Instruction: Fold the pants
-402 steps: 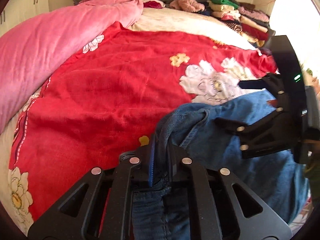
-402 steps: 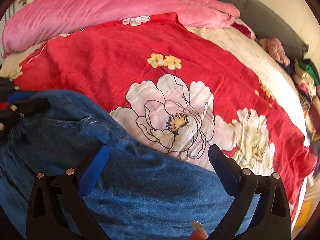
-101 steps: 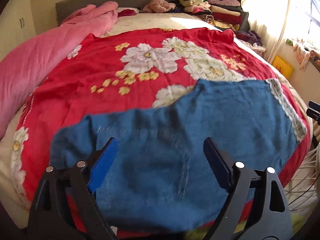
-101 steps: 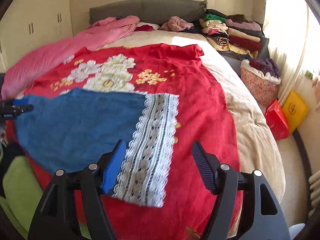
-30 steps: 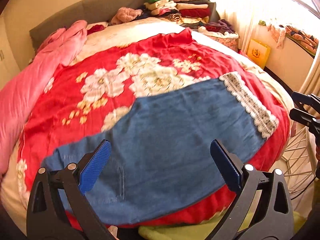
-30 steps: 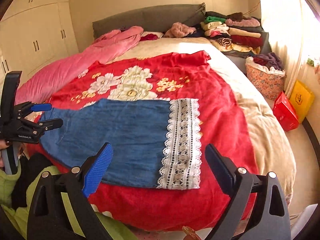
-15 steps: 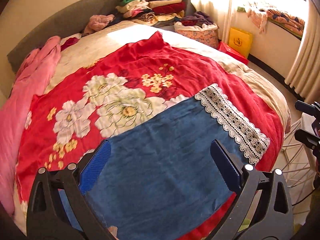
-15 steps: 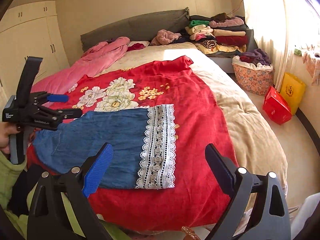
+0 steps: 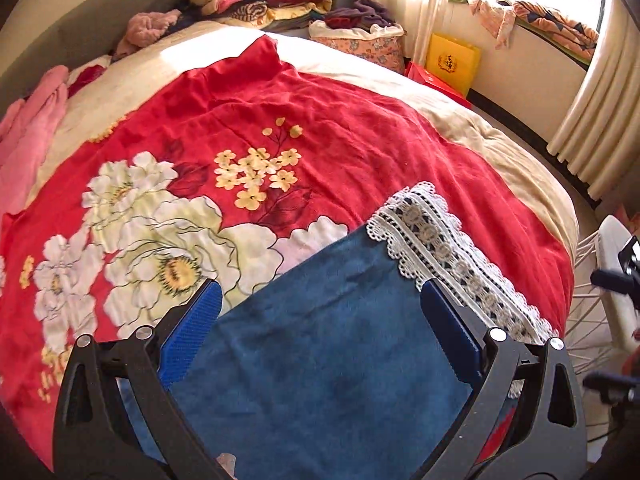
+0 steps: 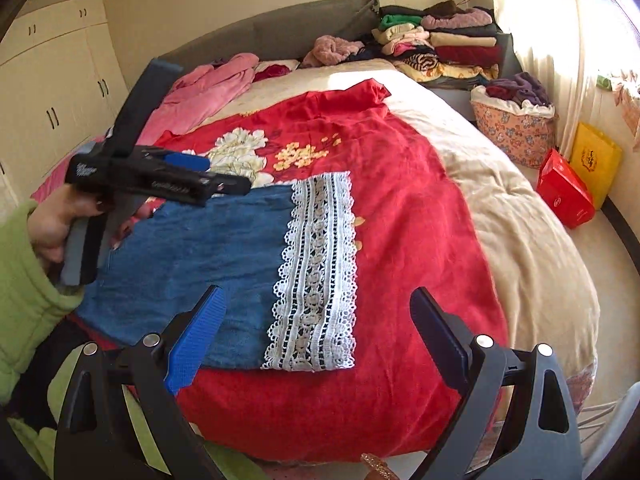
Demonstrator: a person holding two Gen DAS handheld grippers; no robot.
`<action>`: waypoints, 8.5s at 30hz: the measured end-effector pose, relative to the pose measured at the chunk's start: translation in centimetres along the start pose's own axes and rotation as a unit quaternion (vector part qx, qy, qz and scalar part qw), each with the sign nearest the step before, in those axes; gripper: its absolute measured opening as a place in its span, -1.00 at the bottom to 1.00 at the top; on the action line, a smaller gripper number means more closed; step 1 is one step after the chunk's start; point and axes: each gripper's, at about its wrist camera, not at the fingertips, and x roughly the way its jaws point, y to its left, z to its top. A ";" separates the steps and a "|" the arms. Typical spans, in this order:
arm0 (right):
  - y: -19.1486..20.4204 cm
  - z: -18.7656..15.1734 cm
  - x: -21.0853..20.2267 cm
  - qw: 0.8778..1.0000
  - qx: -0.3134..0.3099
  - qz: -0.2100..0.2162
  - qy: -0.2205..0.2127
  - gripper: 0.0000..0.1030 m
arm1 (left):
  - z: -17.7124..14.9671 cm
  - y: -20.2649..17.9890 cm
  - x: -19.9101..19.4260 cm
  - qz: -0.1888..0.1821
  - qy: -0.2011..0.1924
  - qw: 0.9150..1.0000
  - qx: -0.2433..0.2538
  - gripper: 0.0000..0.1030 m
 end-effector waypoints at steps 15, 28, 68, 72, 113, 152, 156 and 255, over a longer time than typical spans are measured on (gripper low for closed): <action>-1.1 -1.3 6.4 0.997 0.051 0.027 0.050 0.71 | -0.3 0.8 6.7 -0.049 0.013 0.999 -0.008 0.67; -0.5 -0.7 7.5 0.996 0.039 0.061 0.056 -0.47 | -0.9 -2.6 5.9 -0.058 -0.022 0.996 0.063 -0.76; 28.9 -1.7 8.4 0.939 -0.266 0.200 0.089 -0.54 | -17.6 20.4 -9.8 -0.122 -0.104 0.939 -0.306 -0.35; 25.9 -1.0 6.9 0.946 -0.248 0.190 0.082 -0.16 | -17.3 19.2 -7.7 -0.139 -0.086 0.940 -0.301 0.04; 21.3 -0.2 5.5 0.957 -0.214 0.193 0.046 -0.11 | -18.0 16.6 -14.1 0.036 -0.109 0.964 -0.238 0.59; 19.1 7.8 16.0 0.971 -0.191 0.108 0.090 0.05 | -21.4 2.1 -8.1 0.024 0.001 0.994 -0.109 0.45; 17.7 8.2 20.2 0.974 -0.167 0.075 0.137 0.24 | -21.7 2.5 -8.2 0.015 -0.005 0.994 -0.112 0.46; 39.7 8.9 20.3 0.868 -0.265 0.371 0.195 -0.38 | -31.4 17.1 -17.2 0.024 -0.111 0.919 -0.378 0.46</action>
